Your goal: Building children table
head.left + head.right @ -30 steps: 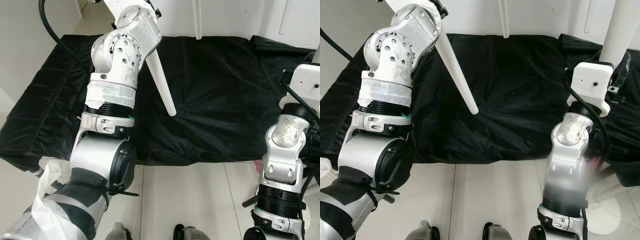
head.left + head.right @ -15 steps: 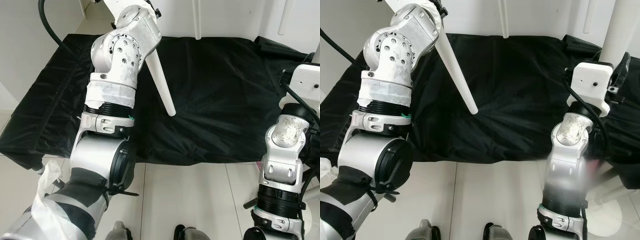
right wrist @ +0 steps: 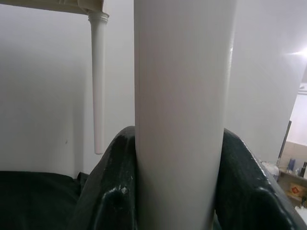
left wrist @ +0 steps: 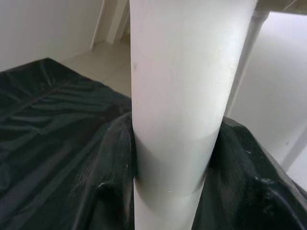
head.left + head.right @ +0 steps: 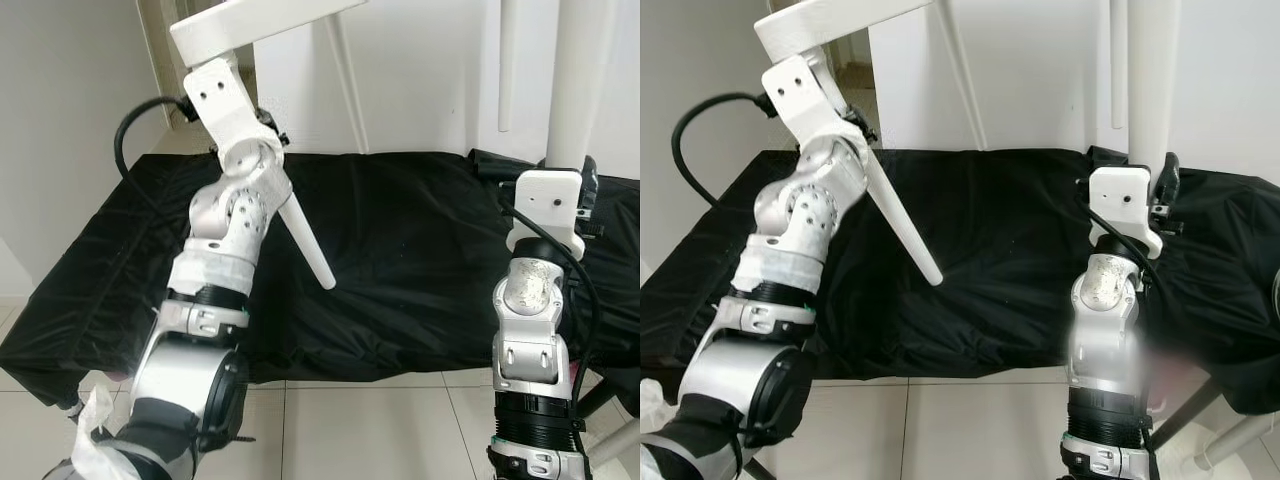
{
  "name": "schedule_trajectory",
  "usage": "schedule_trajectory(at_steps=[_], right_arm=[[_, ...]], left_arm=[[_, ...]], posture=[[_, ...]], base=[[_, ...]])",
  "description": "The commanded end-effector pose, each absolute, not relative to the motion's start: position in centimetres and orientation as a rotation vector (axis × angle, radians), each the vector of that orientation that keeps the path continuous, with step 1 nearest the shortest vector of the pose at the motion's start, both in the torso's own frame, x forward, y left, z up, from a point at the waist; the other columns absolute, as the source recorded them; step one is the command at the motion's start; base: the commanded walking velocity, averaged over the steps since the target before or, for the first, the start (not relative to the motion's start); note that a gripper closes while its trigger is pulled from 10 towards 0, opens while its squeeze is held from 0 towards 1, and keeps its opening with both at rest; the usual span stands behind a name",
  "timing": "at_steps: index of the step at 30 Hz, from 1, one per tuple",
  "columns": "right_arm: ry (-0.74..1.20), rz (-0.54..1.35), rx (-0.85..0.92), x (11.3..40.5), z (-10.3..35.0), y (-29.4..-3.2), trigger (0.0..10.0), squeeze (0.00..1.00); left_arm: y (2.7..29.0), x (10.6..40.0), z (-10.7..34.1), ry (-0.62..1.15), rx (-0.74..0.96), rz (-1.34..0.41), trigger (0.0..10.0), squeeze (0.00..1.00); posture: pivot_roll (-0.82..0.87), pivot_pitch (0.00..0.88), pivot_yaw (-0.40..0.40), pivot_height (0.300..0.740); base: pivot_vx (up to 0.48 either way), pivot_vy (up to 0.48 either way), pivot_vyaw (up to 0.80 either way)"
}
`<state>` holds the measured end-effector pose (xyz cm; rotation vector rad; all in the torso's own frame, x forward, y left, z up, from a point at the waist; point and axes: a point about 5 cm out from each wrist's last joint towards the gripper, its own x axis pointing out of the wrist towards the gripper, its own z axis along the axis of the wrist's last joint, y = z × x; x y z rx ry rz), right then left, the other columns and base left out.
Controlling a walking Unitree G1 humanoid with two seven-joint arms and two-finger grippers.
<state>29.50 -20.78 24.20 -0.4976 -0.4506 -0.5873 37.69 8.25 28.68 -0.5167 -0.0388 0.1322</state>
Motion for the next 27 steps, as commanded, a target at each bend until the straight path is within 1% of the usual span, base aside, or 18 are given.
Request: schedule_trajectory(at_steps=[1,9,10,11,12,14,15,16,17,27], right_arm=[[-0.365,-0.545,-0.522,30.0,23.0,-20.5,0.0,0.0],[-0.365,-0.545,-0.522,30.0,23.0,-20.5,0.0,0.0],[-0.31,-0.557,-0.502,30.0,21.6,-21.0,0.0,0.0],[-0.31,-0.557,-0.502,30.0,21.6,-21.0,0.0,0.0],[-0.031,-0.218,-0.175,33.6,15.6,-19.8,10.0,0.0],[-0.031,-0.218,-0.175,33.6,15.6,-19.8,10.0,0.0],[0.028,-0.13,-0.069,34.2,14.1,-19.1,10.0,0.0],[0.028,-0.13,-0.069,34.2,14.1,-19.1,10.0,0.0],[0.051,-0.085,-0.016,34.5,13.5,-18.7,10.0,0.0],[0.067,-0.08,-0.007,34.4,13.0,-18.6,10.0,0.0]], left_arm=[[4.2,28.9,49.2,-0.692,-0.81,-0.766,0.0,0.0],[4.2,28.9,49.2,-0.692,-0.81,-0.766,0.0,0.0],[4.2,28.9,49.2,-0.684,-0.812,-0.77,0.0,0.0],[4.2,28.9,49.2,-0.684,-0.812,-0.77,0.0,0.0],[0.8,28.9,45.1,-0.544,-0.598,-0.781,10.0,0.0],[0.8,28.9,45.1,-0.544,-0.598,-0.781,10.0,0.0],[-0.1,28.8,43.7,-0.505,-0.539,-0.787,10.0,0.0],[-0.1,28.8,43.7,-0.505,-0.539,-0.787,10.0,0.0],[-0.6,28.8,43.0,-0.485,-0.51,-0.792,10.0,0.0],[-0.9,28.8,42.9,-0.493,-0.495,-0.806,10.0,0.0]], posture=[[-0.01,0.186,-0.097,0.74],[-0.01,0.186,-0.097,0.74],[0.0,0.0,0.0,0.74],[0.0,0.0,0.0,0.74],[0.04,0.0,0.0,0.74],[0.04,0.0,0.0,0.74],[0.04,0.0,0.0,0.74],[0.04,0.0,0.0,0.74],[0.04,0.0,0.0,0.74],[0.05,0.0,0.0,0.74]], base=[[0.0,0.0,0.0],[0.0,0.0,0.0],[0.0,0.0,0.0],[0.0,0.0,0.0],[0.0,0.0,0.0],[0.0,0.0,0.0],[0.0,0.0,0.0],[0.0,0.0,0.0],[0.0,0.0,0.0],[0.0,0.0,0.0]])
